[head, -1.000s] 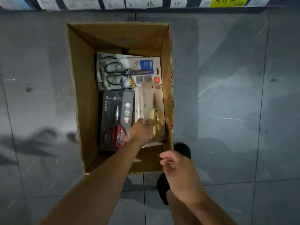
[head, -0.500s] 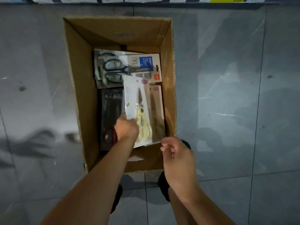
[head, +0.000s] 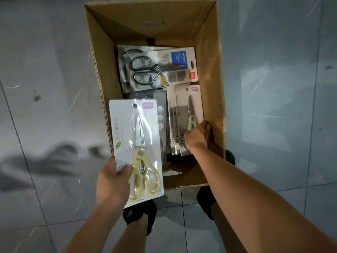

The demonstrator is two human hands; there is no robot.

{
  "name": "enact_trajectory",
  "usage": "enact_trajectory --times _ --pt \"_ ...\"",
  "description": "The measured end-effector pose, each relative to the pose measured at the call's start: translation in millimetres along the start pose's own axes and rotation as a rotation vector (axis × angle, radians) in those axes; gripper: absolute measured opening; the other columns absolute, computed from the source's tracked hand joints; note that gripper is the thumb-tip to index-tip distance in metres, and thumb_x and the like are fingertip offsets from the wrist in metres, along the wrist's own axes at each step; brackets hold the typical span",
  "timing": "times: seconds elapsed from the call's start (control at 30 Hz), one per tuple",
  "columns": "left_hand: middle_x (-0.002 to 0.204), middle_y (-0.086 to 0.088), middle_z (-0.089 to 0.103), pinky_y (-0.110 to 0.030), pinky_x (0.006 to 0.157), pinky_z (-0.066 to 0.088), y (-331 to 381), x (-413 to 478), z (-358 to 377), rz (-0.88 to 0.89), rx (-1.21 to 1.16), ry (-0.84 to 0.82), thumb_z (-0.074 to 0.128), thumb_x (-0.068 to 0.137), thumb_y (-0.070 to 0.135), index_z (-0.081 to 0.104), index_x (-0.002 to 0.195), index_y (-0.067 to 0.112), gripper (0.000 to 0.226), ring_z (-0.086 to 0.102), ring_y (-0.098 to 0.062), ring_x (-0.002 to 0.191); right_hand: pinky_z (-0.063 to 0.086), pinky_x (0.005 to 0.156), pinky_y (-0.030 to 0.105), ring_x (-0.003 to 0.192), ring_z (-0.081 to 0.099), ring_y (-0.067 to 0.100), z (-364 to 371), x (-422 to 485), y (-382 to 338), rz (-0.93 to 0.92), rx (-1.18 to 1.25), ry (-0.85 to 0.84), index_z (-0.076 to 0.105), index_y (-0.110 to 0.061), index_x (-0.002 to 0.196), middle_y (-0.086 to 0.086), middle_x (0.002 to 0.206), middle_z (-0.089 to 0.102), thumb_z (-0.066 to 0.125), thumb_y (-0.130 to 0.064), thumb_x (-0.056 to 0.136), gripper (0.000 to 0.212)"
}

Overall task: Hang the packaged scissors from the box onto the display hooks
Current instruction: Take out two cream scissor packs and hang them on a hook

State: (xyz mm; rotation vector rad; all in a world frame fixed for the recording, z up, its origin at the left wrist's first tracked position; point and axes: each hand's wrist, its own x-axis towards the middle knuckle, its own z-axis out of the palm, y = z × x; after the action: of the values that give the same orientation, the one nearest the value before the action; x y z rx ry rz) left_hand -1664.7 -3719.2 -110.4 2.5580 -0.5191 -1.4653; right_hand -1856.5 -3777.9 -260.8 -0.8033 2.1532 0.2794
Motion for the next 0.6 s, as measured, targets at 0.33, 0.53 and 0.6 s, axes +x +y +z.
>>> enact_trajectory --times 0.33,0.53,0.6 --pt "0.086 0.009 0.070 -0.032 0.070 0.053 -3.2 17.4 2.2 -0.003 -0.116 0.015 0.053 0.096 0.013 0.063 0.095 0.028 0.018 0.068 -0.018 0.080 0.040 0.100 0.040 0.126 0.038 0.031 10.2 -4.2 -0.5 -0.084 0.071 0.155 0.030 -0.009 0.137 0.014 0.136 0.039 0.088 -0.041 0.059 0.103" --pt "0.091 0.005 0.073 -0.051 0.081 0.058 6.2 7.6 -10.8 0.017 -0.159 -0.024 0.053 0.091 0.007 0.063 0.094 0.034 0.029 0.071 -0.027 0.088 0.050 0.097 0.037 0.120 0.057 0.029 -27.4 -19.7 -0.5 -0.105 0.455 -0.130 0.049 -0.005 0.134 0.011 0.130 0.060 0.069 -0.017 0.087 0.053" --pt "0.092 0.010 0.073 -0.045 0.080 0.058 18.1 -5.9 -25.0 0.051 -0.187 -0.029 0.052 0.093 0.001 0.060 0.091 0.043 0.042 0.071 -0.022 0.089 0.051 0.087 0.031 0.104 0.064 0.022 -53.9 -37.8 -3.3 -0.145 0.553 -0.165 0.059 -0.008 0.122 0.003 0.113 0.067 0.064 -0.011 0.090 0.032"
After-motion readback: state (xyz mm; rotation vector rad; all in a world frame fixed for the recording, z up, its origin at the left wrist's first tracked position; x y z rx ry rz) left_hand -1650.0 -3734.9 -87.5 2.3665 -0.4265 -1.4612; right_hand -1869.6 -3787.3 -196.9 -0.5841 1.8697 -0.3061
